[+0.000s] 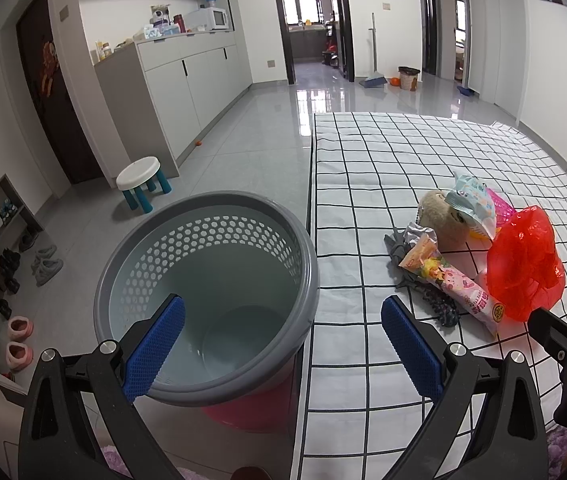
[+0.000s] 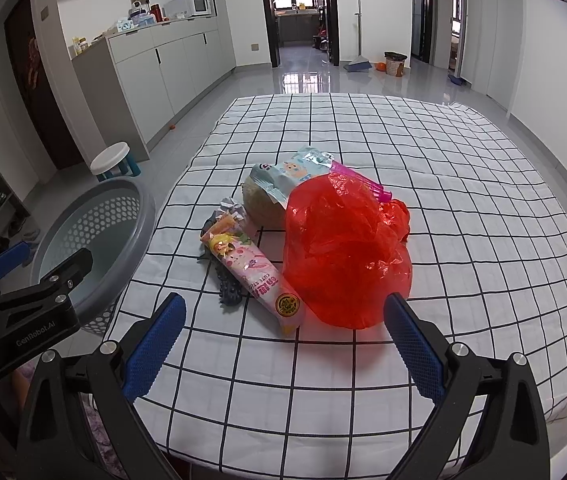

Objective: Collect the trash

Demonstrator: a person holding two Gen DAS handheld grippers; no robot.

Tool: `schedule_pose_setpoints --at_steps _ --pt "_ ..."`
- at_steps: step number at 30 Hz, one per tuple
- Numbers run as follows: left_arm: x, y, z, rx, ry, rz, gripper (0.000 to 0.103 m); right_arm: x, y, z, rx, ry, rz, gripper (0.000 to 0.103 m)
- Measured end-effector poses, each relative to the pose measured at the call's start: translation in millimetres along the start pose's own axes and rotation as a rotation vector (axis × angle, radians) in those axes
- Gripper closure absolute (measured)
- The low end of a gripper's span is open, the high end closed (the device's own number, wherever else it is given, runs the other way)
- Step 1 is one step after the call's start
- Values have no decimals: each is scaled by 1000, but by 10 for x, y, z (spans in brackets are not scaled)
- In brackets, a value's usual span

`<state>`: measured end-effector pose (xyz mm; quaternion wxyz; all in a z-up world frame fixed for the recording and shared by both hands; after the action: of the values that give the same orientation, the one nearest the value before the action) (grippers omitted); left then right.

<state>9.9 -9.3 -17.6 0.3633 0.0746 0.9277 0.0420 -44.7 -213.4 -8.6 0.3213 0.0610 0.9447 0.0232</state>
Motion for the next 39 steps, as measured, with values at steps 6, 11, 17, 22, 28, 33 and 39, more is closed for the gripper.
schedule_pose_setpoints --at_steps 6,11,17,22,28,33,39 --pt "0 12 0 0 1 0 6 1 -9 12 -2 -1 3 8" --pt "-2 13 3 -1 0 -1 6 1 -16 10 -2 -2 2 8" --pt "-3 9 20 -1 0 -2 6 3 -13 3 -3 -4 4 8" --pt "-4 8 21 -2 0 -1 6 -1 -16 0 -4 -5 4 8" --pt "-4 9 20 -1 0 -2 6 0 -12 -1 -4 -6 4 8" --pt "-4 9 20 -1 -1 -2 6 3 -12 -2 -4 -5 4 8" --pt "-4 9 20 -2 0 -1 6 1 -12 1 -6 -6 4 8"
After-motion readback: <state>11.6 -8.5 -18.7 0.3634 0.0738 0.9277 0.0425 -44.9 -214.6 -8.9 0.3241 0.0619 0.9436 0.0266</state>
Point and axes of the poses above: each gripper's, at about its wrist camera, not at the fingertips, and z roughly the way its jaws point, y to its left, x to its underside, the point moved 2 cm from there along z, roughly the way its jaws point, and after that the axes turned 3 degrees about y, right-handed, at the moved point
